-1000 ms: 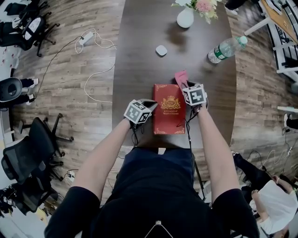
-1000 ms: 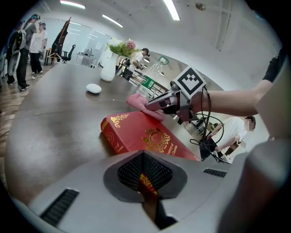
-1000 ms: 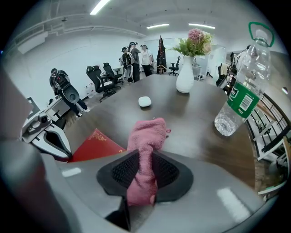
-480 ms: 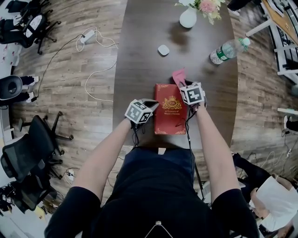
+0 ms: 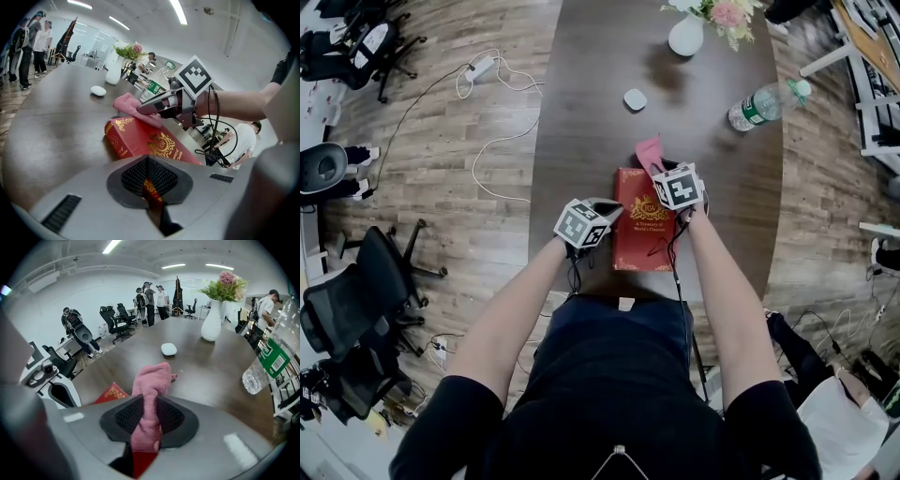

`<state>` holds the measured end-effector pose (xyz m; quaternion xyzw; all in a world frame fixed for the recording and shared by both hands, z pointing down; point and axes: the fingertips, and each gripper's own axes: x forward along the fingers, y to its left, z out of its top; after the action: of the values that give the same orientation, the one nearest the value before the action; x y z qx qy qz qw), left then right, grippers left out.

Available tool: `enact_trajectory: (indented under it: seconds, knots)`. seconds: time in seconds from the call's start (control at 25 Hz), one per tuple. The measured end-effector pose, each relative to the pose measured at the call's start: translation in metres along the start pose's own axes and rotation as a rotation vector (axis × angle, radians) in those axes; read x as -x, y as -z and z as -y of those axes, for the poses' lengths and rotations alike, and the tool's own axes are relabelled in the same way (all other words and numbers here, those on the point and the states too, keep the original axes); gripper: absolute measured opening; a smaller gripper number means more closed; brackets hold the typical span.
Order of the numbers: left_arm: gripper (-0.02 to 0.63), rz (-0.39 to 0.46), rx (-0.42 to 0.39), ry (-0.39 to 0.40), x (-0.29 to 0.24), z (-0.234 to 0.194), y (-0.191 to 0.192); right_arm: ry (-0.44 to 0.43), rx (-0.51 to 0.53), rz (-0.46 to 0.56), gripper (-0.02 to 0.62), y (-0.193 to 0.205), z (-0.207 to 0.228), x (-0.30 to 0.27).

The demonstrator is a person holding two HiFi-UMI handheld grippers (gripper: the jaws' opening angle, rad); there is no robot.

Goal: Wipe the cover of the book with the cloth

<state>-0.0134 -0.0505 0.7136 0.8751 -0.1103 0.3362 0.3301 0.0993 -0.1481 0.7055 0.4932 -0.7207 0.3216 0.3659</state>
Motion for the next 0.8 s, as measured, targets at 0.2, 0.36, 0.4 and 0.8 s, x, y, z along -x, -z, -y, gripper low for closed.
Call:
enact_trajectory:
  seconds: [0.2,0.36,0.4,0.8]
  knots:
    - [-0.005,0.003,0.003,0.0,0.001,0.0,0.0,-0.035,0.019,0.007,0.097,-0.009,-0.022,-0.009]
    - [-0.005,0.004,0.006,-0.001,0.001,0.0,0.0,-0.061,0.036,0.009,0.097,-0.016,-0.038,-0.014]
    - [-0.005,0.004,0.007,-0.001,0.001,0.001,0.0,-0.067,0.041,0.009,0.097,-0.018,-0.043,-0.016]
    - [-0.005,0.023,0.006,-0.025,0.002,0.002,-0.001,-0.107,0.085,0.011,0.097,-0.028,-0.066,-0.025]
